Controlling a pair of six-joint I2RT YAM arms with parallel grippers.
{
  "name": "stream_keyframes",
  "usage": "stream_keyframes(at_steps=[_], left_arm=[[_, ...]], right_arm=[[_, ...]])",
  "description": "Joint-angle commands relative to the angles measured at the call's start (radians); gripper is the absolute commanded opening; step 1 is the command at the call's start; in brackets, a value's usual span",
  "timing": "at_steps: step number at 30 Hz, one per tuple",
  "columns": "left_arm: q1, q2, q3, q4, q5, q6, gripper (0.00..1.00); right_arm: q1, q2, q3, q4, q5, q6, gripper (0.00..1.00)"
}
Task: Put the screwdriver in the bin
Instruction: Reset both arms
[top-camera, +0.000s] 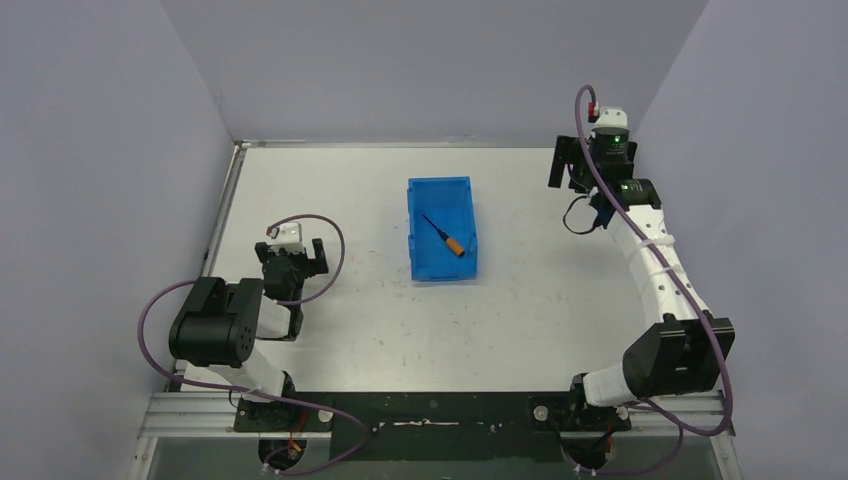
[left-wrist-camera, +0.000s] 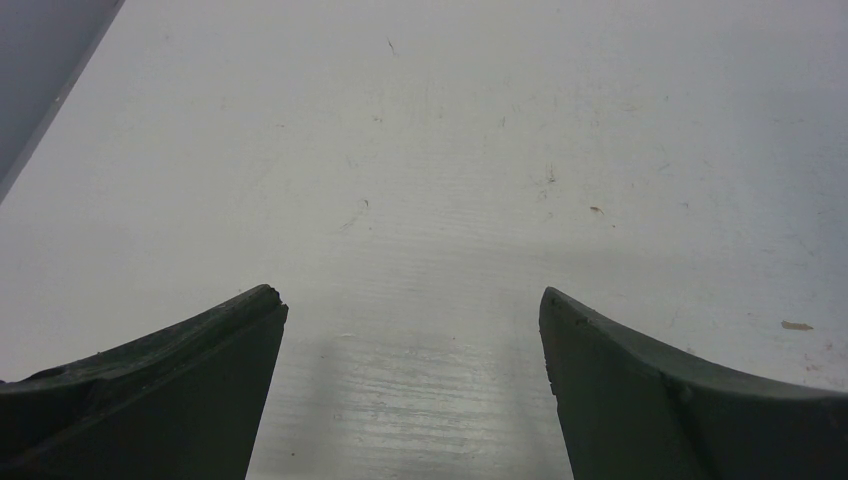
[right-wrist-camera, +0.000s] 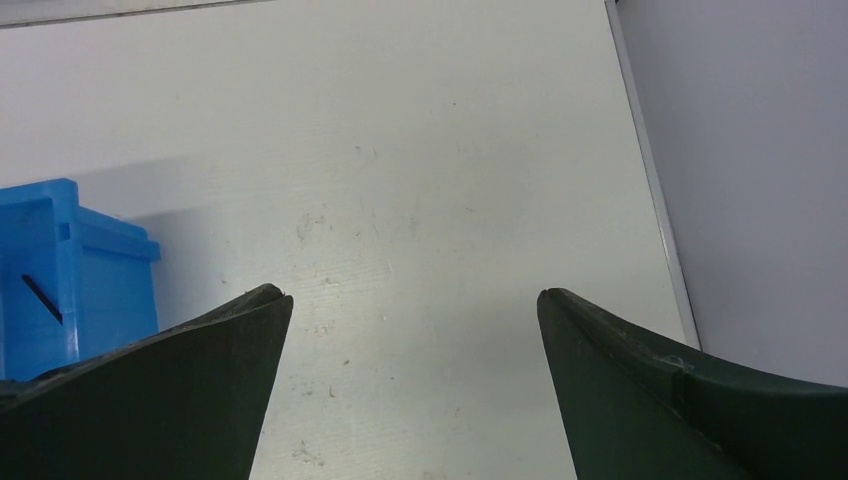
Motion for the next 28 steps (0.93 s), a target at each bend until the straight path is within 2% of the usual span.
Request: stream_keyframes(at_steps=[1,8,28], left_arm=[[-0.001,-0.006,0.011,0.044,0.003,-0.001,0.97],[-0.001,-0.005,0.011,0.042,0.003,0.0,0.97],[-0.001,-0.005,0.011,0.044,0.003,0.0,0.97]], right_arm=[[-0.003,-0.07,-0.036,0.082,-0.009,-0.013,1.0],[-0.004,-0.21,-0.224,0.304,-0.033,-0.047,1.0],[-0.008,-0.238,-0.225,0.27,0.002,-0.032,1.0]])
